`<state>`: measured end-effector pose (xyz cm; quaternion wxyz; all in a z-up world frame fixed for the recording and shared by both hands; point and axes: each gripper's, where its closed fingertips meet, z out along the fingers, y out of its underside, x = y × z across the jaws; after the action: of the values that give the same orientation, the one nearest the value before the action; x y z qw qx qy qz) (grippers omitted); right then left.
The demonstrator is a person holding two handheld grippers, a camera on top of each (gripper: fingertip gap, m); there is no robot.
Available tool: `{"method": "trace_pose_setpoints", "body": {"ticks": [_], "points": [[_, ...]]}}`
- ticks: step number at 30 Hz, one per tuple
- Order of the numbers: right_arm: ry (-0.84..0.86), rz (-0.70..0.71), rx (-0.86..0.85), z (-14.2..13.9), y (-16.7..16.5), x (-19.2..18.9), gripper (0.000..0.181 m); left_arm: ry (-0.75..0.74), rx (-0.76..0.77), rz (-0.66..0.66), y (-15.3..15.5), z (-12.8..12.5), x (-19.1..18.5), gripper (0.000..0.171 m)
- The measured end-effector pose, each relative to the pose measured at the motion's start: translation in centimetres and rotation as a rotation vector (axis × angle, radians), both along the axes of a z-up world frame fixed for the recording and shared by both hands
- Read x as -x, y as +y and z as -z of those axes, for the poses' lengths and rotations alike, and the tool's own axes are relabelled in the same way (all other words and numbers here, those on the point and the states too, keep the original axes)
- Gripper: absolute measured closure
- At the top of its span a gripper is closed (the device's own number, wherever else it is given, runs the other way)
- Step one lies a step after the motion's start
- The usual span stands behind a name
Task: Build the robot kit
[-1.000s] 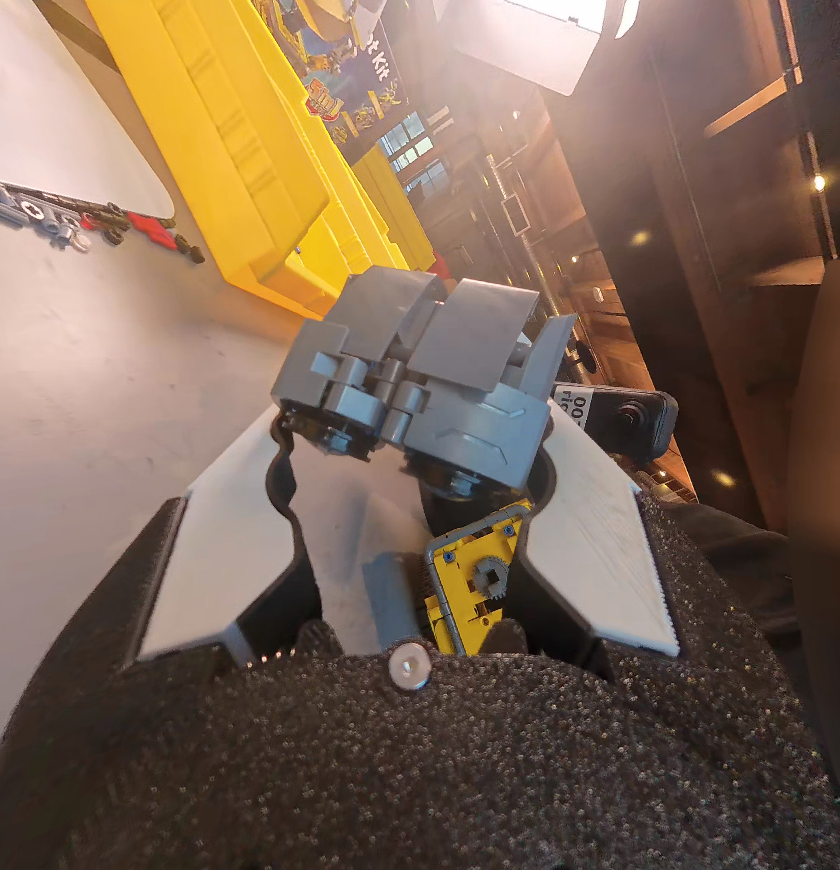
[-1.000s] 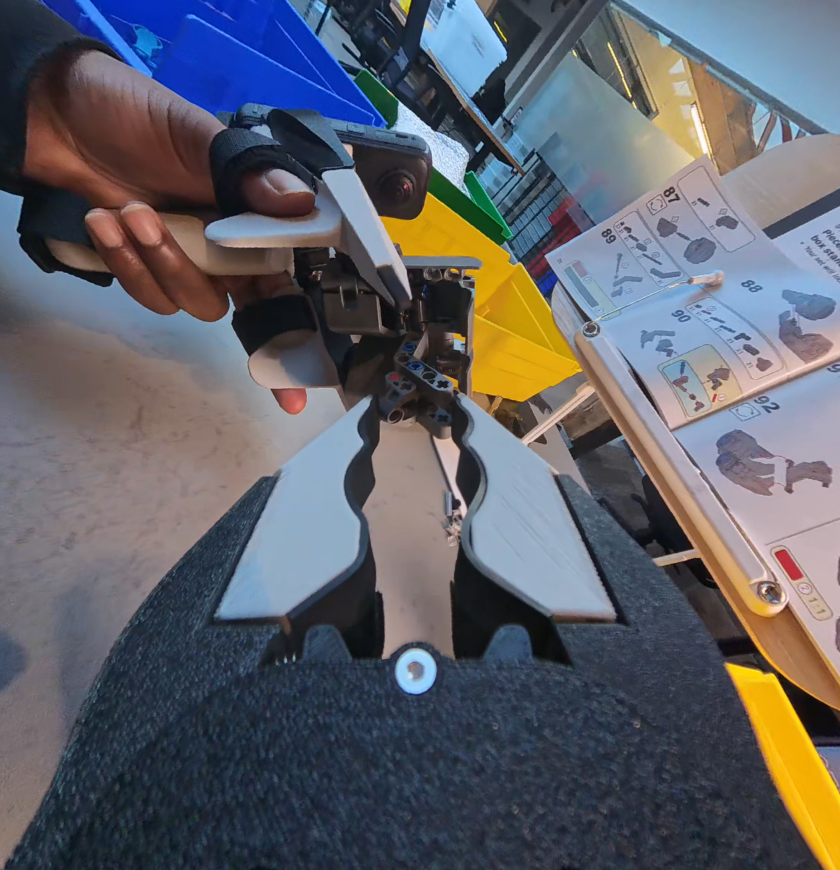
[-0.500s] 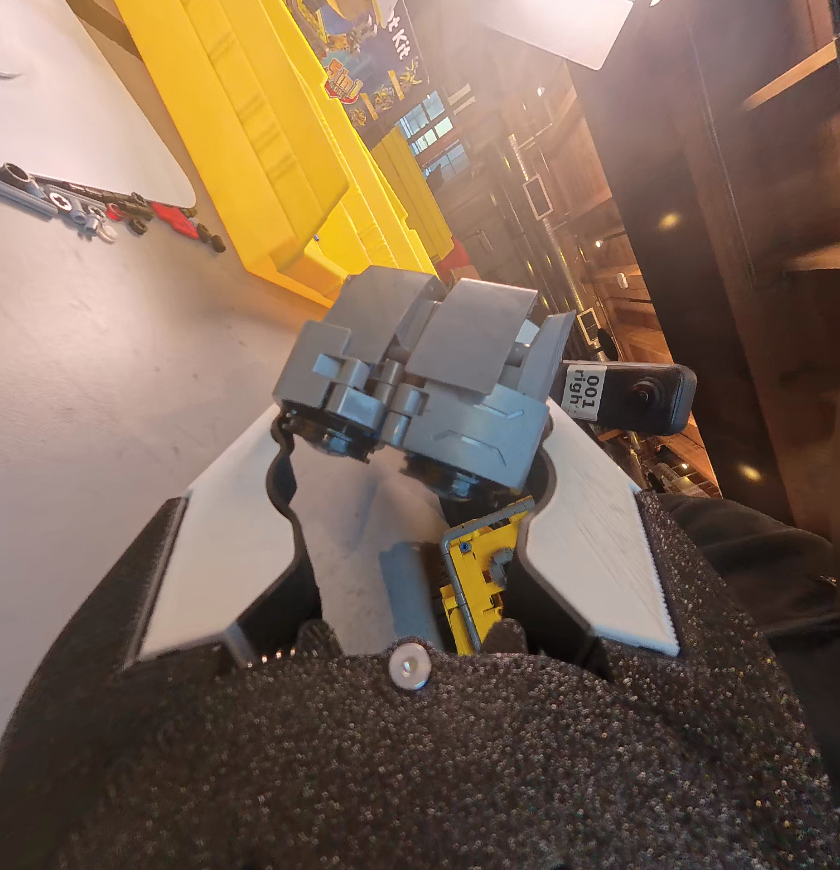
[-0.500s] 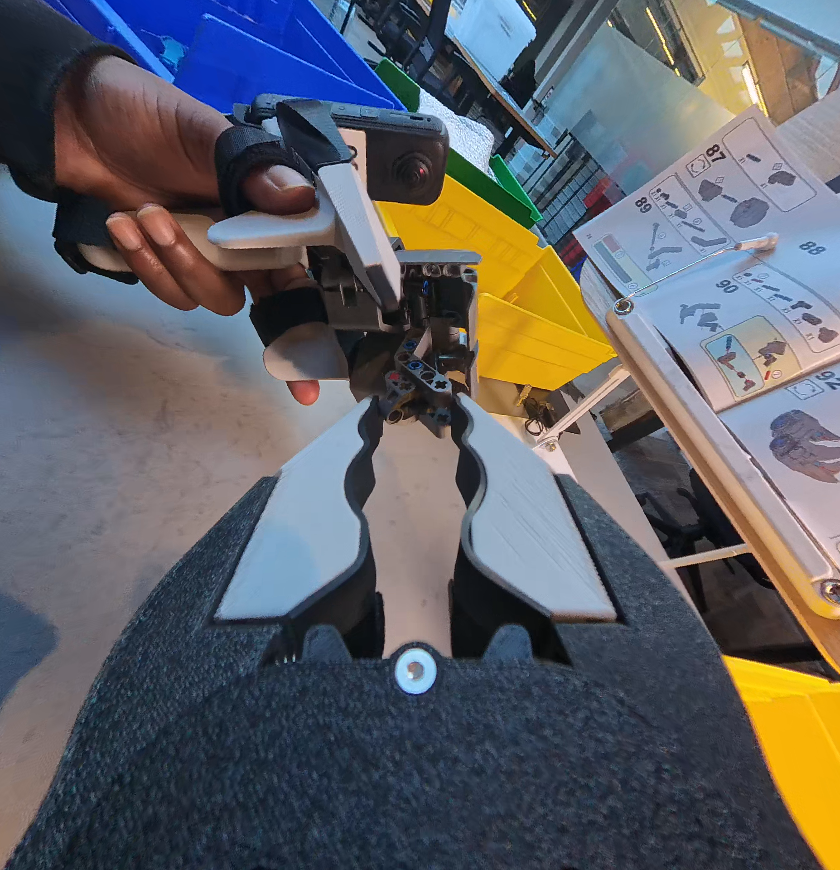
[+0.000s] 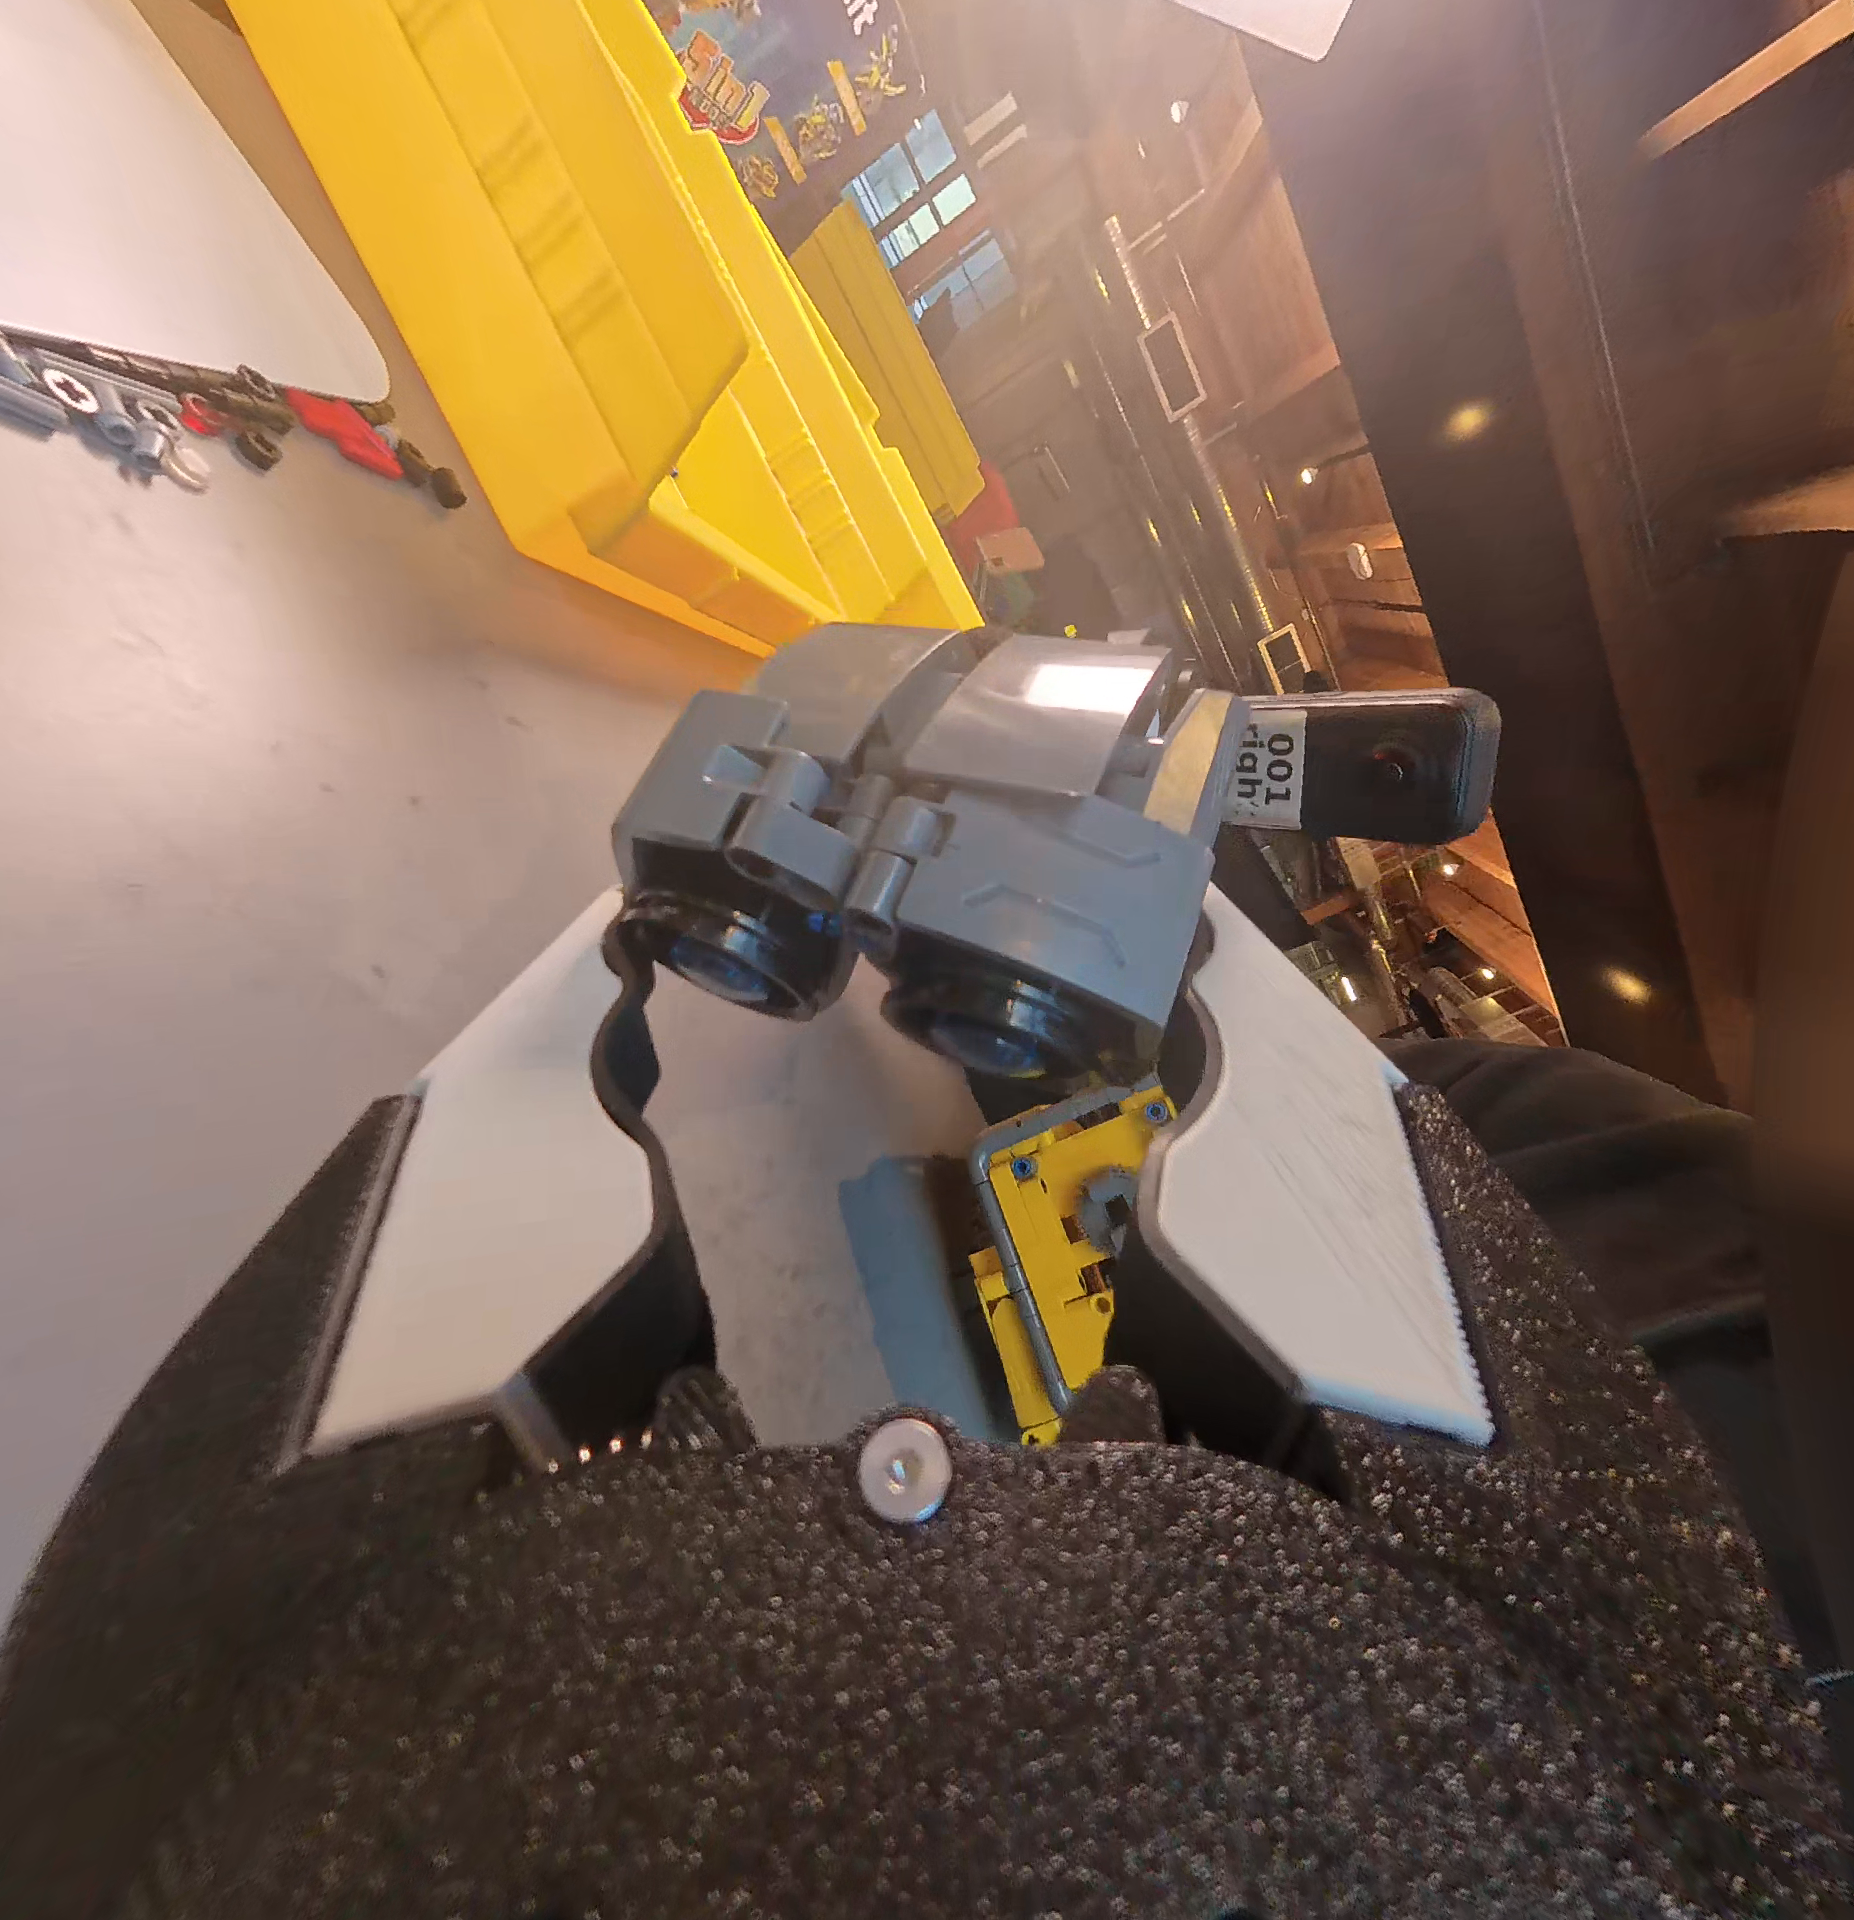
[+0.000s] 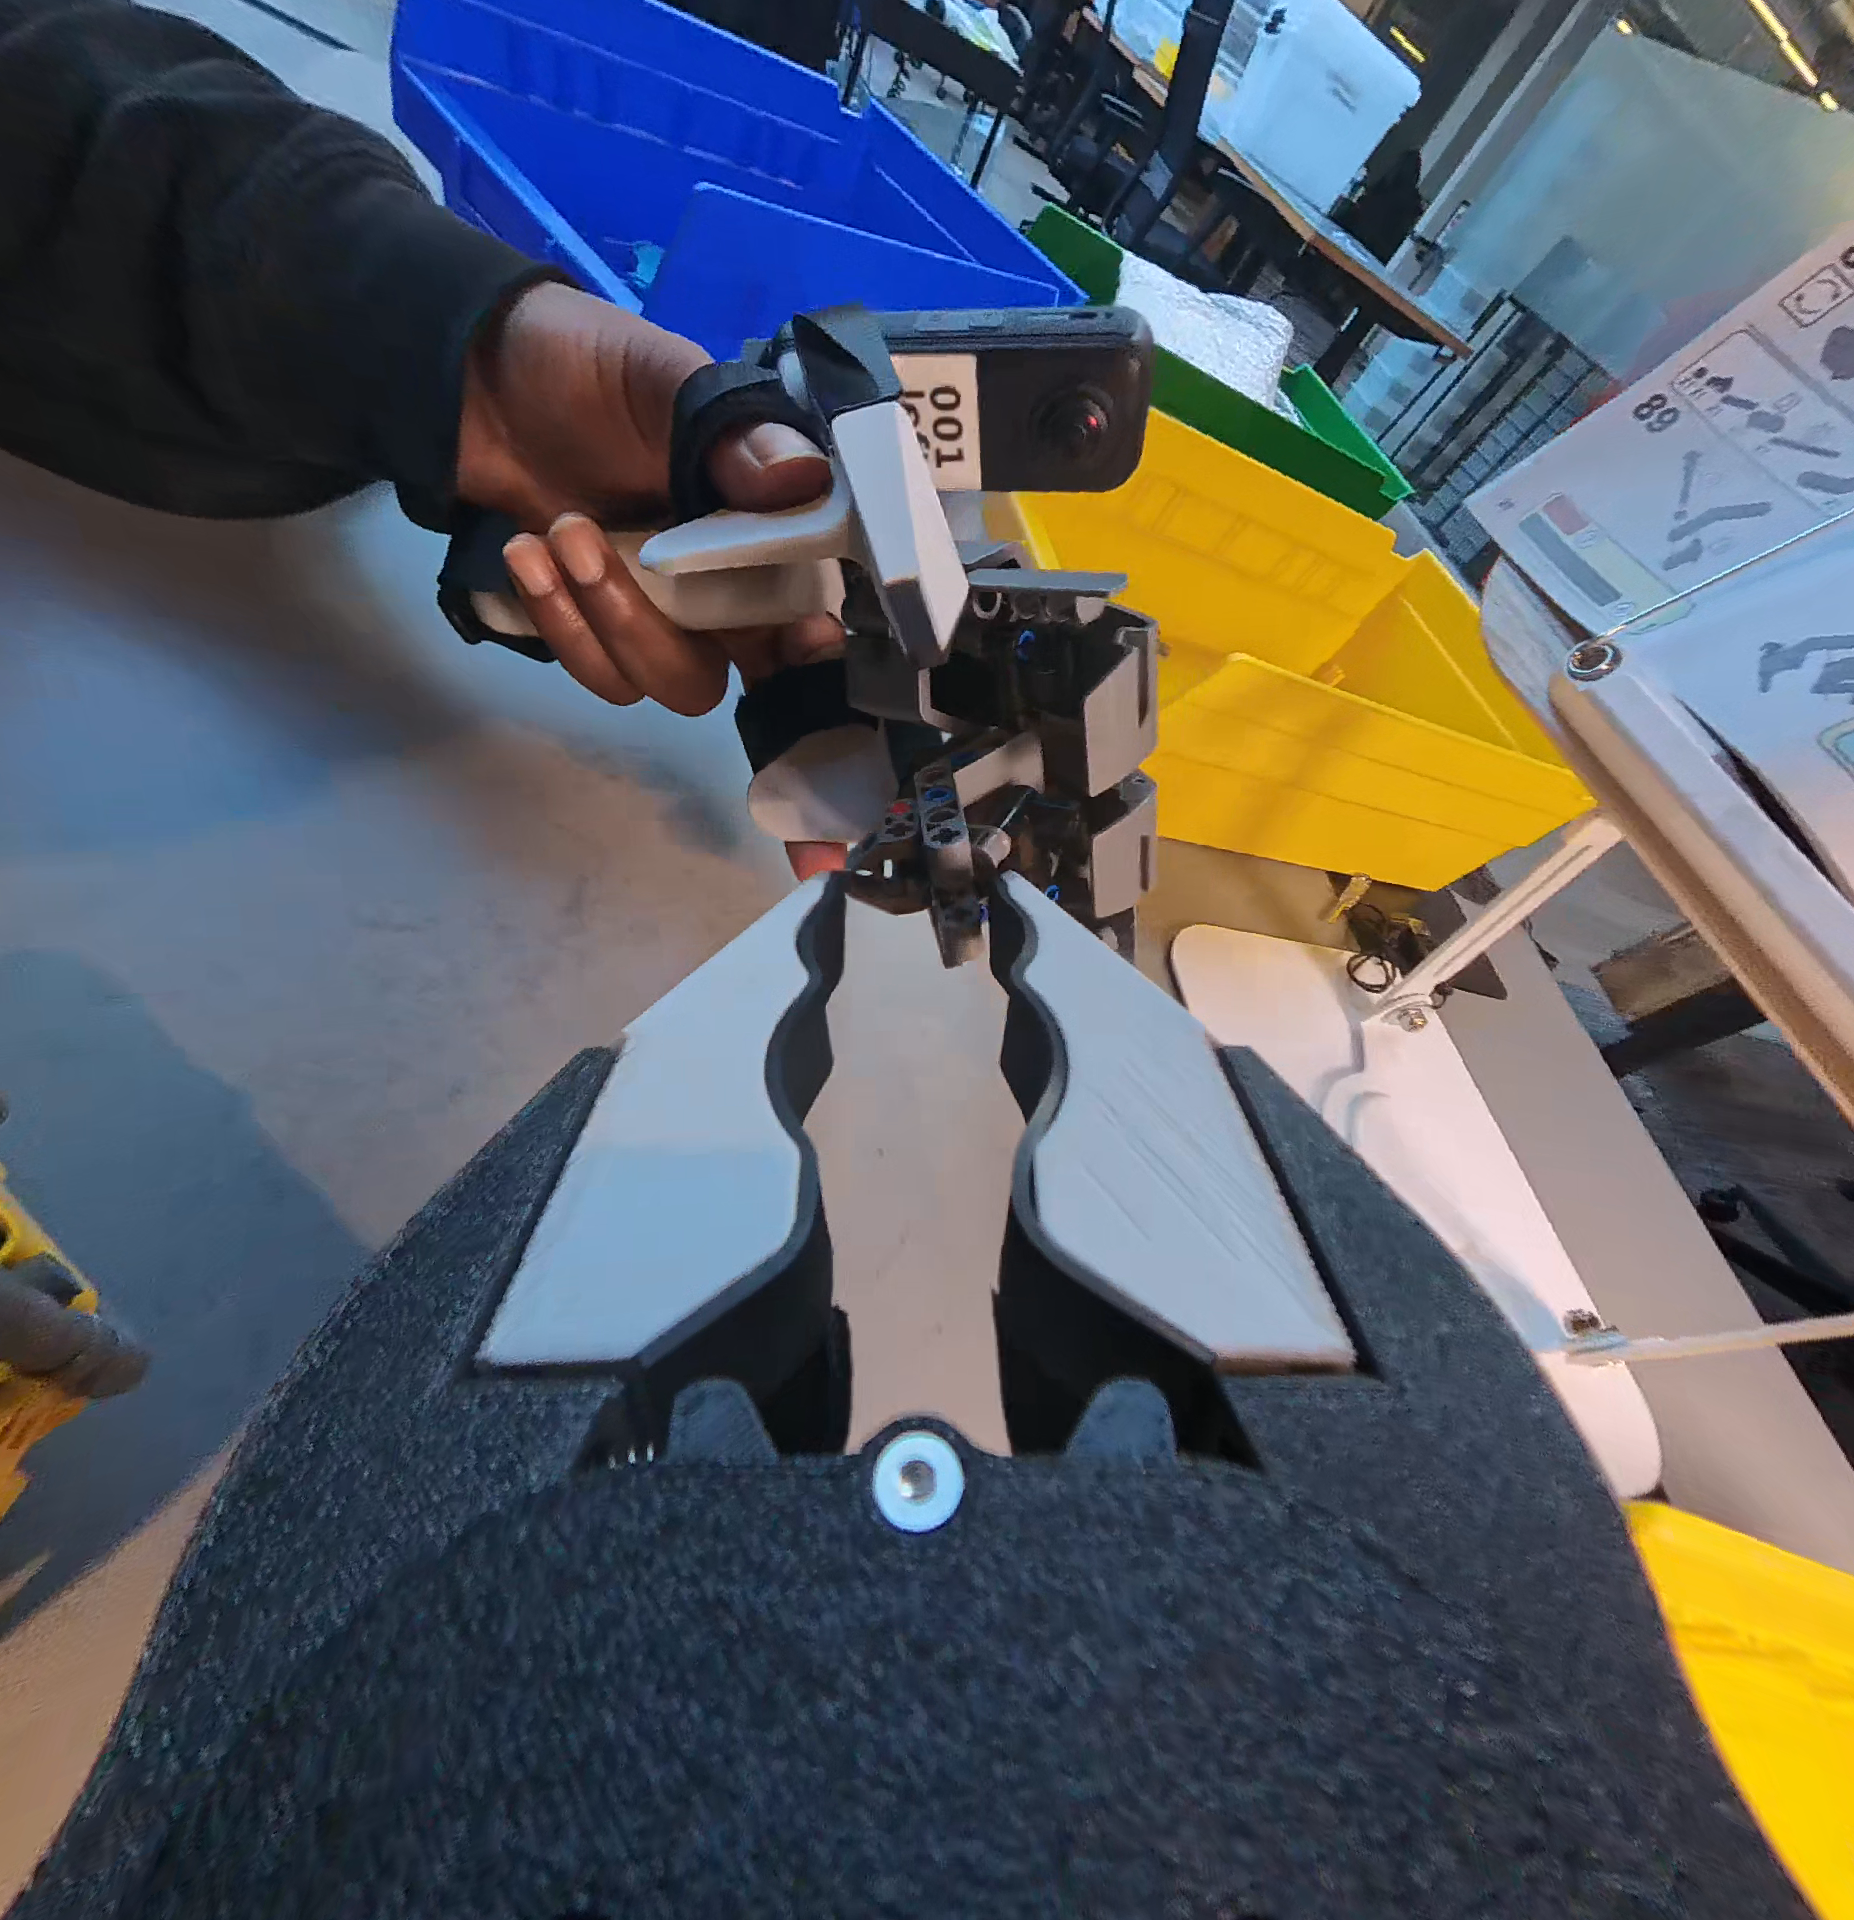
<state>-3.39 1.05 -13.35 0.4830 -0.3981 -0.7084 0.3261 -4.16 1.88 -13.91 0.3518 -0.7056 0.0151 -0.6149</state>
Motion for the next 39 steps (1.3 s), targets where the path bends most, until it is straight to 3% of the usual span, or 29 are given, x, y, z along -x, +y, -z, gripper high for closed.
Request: {"method": "trace_pose_setpoints", "body": {"ticks": [13,19,33,39], "points": [[0.008,0.069,-0.076,0.2,0.6,0.3,0.152,-0.032,0.007,-0.026,0.1,0.1,-0.8,0.074],[0.016,0.001,0.012,-1.0,0.2,-0.6,0.154,-0.067,-0.002,-0.019,0.1,-0.3,-0.5,0.074],[-0.080,-0.076,0.021,-0.1,-0.4,-2.1,0.160,-0.085,0.032,0.048,-0.5,0.6,-1.8,0.074],[-0.061,-0.017,-0.027,-0.1,0.1,-1.6,0.161,-0.112,0.046,-0.016,0.0,0.6,-1.5,0.075]]}}
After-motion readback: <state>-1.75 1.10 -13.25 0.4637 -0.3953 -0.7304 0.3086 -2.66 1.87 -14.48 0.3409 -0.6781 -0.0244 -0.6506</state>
